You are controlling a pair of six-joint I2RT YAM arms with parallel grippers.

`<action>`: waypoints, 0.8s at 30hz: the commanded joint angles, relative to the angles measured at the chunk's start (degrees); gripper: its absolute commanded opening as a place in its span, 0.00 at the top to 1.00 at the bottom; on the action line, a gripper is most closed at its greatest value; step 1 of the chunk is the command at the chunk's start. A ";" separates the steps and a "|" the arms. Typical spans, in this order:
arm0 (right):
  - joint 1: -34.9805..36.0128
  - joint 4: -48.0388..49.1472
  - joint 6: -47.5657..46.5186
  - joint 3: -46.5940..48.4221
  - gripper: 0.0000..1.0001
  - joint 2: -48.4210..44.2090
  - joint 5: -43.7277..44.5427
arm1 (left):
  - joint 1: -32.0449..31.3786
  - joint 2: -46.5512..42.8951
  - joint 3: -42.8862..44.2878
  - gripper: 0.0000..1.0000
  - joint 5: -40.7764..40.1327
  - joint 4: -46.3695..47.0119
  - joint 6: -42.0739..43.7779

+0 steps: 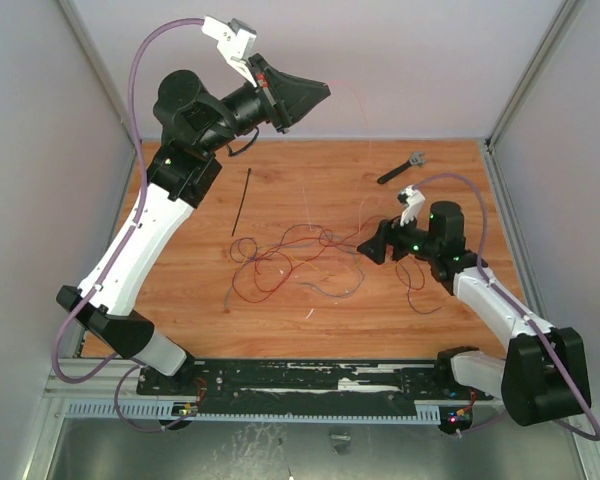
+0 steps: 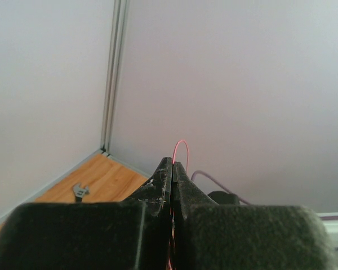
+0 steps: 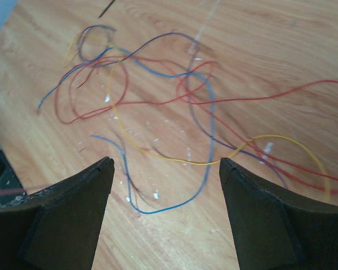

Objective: Zip-tie the wires
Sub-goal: Place the cable at the center of the board.

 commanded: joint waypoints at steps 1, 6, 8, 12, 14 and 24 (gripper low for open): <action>3.14 12.71 1.17 -3.21 0.22 -0.91 -5.90 | -0.18 -1.90 1.59 1.00 -0.46 0.30 0.86; 5.05 12.19 -0.13 -3.19 0.23 1.07 -7.91 | -0.18 -2.12 1.25 1.00 -0.39 0.30 1.09; 5.39 9.24 -1.60 -3.25 0.23 -0.43 -3.42 | -0.18 -2.06 1.35 1.00 -0.41 0.23 1.29; 5.37 2.36 -4.24 -2.14 0.22 -5.28 9.98 | -0.22 -2.12 1.32 1.00 -0.71 -0.37 1.95; 5.36 -0.50 -4.35 -0.91 0.22 -6.69 11.11 | -0.18 -2.16 1.26 1.00 -0.93 -0.50 2.12; 6.63 -5.64 0.16 -4.06 0.21 -9.69 4.40 | -0.18 -2.82 0.49 1.00 -1.71 -0.50 2.54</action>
